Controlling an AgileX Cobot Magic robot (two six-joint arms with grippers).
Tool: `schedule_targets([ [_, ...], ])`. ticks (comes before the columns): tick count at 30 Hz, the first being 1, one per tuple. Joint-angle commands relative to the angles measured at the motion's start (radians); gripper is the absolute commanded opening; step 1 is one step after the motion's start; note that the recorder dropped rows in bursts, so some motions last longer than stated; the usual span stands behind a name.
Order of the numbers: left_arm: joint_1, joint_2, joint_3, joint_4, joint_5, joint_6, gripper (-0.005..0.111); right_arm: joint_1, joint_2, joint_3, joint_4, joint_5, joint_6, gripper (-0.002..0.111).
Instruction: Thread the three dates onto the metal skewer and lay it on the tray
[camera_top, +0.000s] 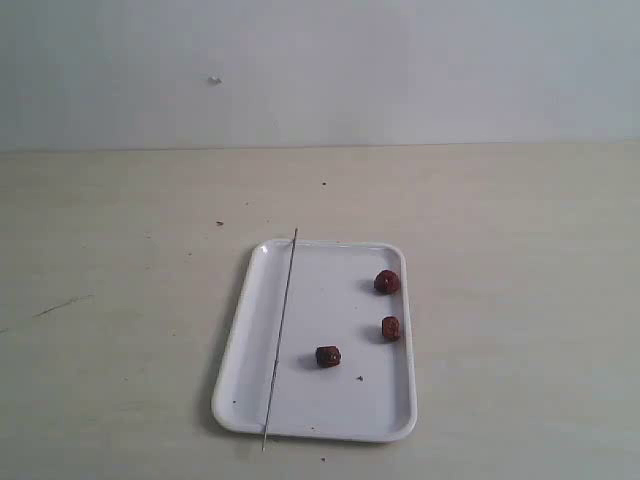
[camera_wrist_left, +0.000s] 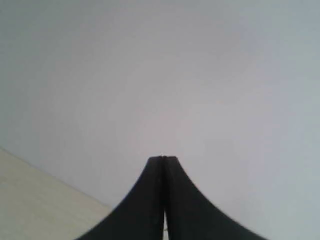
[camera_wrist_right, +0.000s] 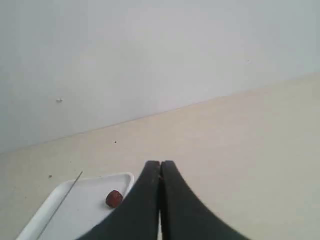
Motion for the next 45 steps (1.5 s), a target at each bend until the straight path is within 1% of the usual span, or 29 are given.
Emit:
schedule_targets([
  [1, 0.003, 0.268, -0.235, 0.067, 0.223, 0.181, 0.000, -0.004, -0.007, 0.005, -0.009, -0.013, -0.010, 0.000],
  [2, 0.003, 0.347, -0.304, 0.117, 0.287, 0.181, 0.000, -0.004, -0.007, 0.005, -0.009, -0.013, -0.010, 0.000],
  [4, 0.003, 0.443, -0.398, 0.258, 0.381, 0.181, 0.000, -0.004, -0.007, 0.005, -0.009, -0.013, -0.010, 0.000],
  [5, 0.003, 0.511, -0.470, 0.370, 0.460, 0.176, 0.000, -0.004, -0.007, 0.005, -0.009, -0.013, -0.010, 0.000],
  [7, 0.003, 0.603, -0.577, 0.512, 0.576, 0.153, 0.000, -0.004, -0.007, 0.005, -0.009, -0.005, -0.010, 0.000],
  [8, 0.003, 0.660, -0.632, 0.615, 0.631, 0.136, 0.000, -0.004, -0.007, 0.005, -0.009, 0.005, -0.010, 0.000],
  [9, 0.003, 0.744, -0.734, 0.772, 0.755, 0.088, 0.000, -0.004, -0.007, 0.005, -0.009, 0.013, -0.010, 0.000],
  [10, 0.003, 0.790, -0.782, 0.855, 0.831, 0.052, 0.000, -0.004, -0.007, 0.005, -0.009, 0.013, -0.010, 0.000],
  [11, 0.003, 0.879, -0.866, 0.973, 1.022, 0.006, 0.000, -0.004, -0.007, 0.005, -0.009, 0.013, -0.010, 0.000],
  [12, 0.003, 0.932, -0.911, 0.984, 1.147, 0.002, 0.000, -0.004, -0.007, 0.005, -0.009, 0.015, -0.010, 0.000],
  [13, 0.003, 1.025, -0.973, 0.955, 1.286, 0.002, 0.000, -0.004, -0.007, 0.005, -0.009, 0.015, -0.010, 0.000],
  [14, 0.003, 1.070, -0.986, 0.906, 1.286, 0.006, 0.000, -0.004, -0.007, 0.005, -0.009, 0.015, -0.010, 0.000],
  [15, -0.001, 1.109, -0.976, 0.714, 1.286, 0.018, 0.000, -0.004, -0.007, 0.005, -0.009, 0.015, -0.010, 0.000],
  [16, -0.008, 1.120, -0.963, 0.579, 1.286, 0.065, 0.000, -0.004, -0.007, 0.005, -0.009, 0.015, -0.010, 0.000],
  [17, -0.037, 1.135, -0.931, 0.377, 1.286, 0.102, 0.000, -0.004, -0.007, 0.005, -0.009, 0.015, -0.010, 0.000],
  [18, -0.058, 1.138, -0.917, 0.309, 1.286, 0.105, 0.000, -0.004, -0.007, 0.005, -0.009, 0.015, -0.010, 0.000],
  [20, -0.140, 1.139, -0.886, 0.270, 1.222, 0.084, 0.000, -0.004, -0.007, 0.005, -0.009, 0.015, -0.010, 0.000],
  [21, -0.246, 1.150, -0.872, 0.302, 1.182, 0.034, 0.000, -0.004, -0.007, 0.005, -0.009, 0.015, -0.010, 0.000],
  [23, -0.344, 1.164, -0.857, 0.336, 1.128, -0.048, 0.000, -0.004, -0.007, 0.005, -0.009, 0.015, -0.010, 0.000],
  [25, -0.447, 1.191, -0.851, 0.328, 1.079, -0.111, 0.000, -0.004, -0.007, 0.005, -0.009, 0.015, -0.010, 0.000],
  [26, -0.528, 1.219, -0.851, 0.283, 1.069, -0.109, 0.000, -0.004, -0.007, 0.005, -0.009, 0.015, -0.010, 0.000],
  [29, -0.639, 1.260, -0.846, 0.226, 1.052, -0.101, 0.000, -0.004, -0.007, 0.005, -0.009, 0.015, -0.010, 0.000],
  [31, -0.697, 1.292, -0.837, 0.217, 1.022, -0.087, 0.000, -0.004, -0.007, 0.005, -0.009, 0.015, -0.010, 0.000],
  [33, -0.728, 1.327, -0.837, 0.215, 0.976, -0.114, 0.000, -0.004, -0.007, 0.005, -0.009, 0.015, -0.010, 0.000],
  [36, -0.739, 1.384, -0.837, 0.238, 0.922, -0.257, 0.002, -0.004, -0.007, 0.005, -0.009, 0.017, -0.010, 0.000],
  [38, -0.739, 1.419, -0.837, 0.264, 0.915, -0.328, 0.009, -0.004, -0.007, 0.005, -0.009, 0.017, -0.010, 0.000],
  [40, -0.739, 1.452, -0.837, 0.274, 0.915, -0.367, 0.022, -0.004, -0.007, 0.005, -0.009, 0.017, -0.010, 0.000],
  [43, -0.739, 1.490, -0.839, 0.277, 0.915, -0.371, 0.042, -0.004, -0.007, 0.005, -0.009, 0.017, -0.010, 0.000],
  [45, -0.739, 1.507, -0.846, 0.310, 0.915, -0.405, 0.045, -0.004, -0.007, 0.005, -0.009, 0.017, -0.010, 0.000],
])
